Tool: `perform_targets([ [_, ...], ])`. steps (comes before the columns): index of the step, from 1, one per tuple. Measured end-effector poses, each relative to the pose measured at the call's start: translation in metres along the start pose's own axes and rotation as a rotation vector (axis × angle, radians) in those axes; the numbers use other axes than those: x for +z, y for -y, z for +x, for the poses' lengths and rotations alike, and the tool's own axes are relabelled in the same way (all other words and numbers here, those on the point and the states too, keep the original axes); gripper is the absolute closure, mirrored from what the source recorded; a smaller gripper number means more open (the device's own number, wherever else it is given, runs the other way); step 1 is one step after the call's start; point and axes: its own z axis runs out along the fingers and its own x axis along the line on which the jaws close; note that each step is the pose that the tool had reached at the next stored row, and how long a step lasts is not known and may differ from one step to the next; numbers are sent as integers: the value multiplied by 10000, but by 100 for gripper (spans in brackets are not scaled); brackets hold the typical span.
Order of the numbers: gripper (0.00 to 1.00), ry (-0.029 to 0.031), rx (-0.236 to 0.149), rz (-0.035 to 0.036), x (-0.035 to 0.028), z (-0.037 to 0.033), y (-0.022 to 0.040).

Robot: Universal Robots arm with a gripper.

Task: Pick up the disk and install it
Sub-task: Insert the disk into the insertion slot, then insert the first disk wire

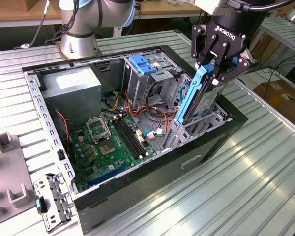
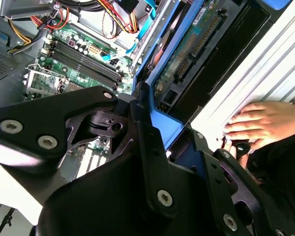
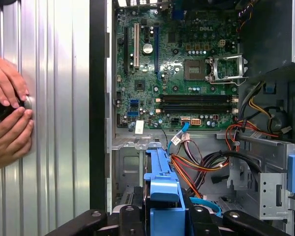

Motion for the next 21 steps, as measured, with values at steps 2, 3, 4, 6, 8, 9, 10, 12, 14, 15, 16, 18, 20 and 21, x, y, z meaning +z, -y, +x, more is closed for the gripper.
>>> perform_targets([
  [2,55,1,0,-1,10,-1,0],
  [3,55,2,0,-1,32,-1,0],
  [4,55,0,0,-1,66,-3,0],
  [6,55,-1,0,-1,112,-4,0],
  [8,55,-1,1,-1,151,-6,0],
  [9,57,0,0,-1,173,-7,0],
  [10,64,0,0,-1,203,-8,1],
  [12,88,-1,0,-1,293,-11,1],
  [14,89,1,0,-1,354,1,1],
  [15,89,0,0,-1,360,1,1],
  [16,89,-2,0,-1,359,1,1],
  [18,89,-1,0,-1,387,0,1],
  [20,89,-1,0,-1,413,-1,1],
  [21,89,-1,-1,-1,414,-1,1],
])
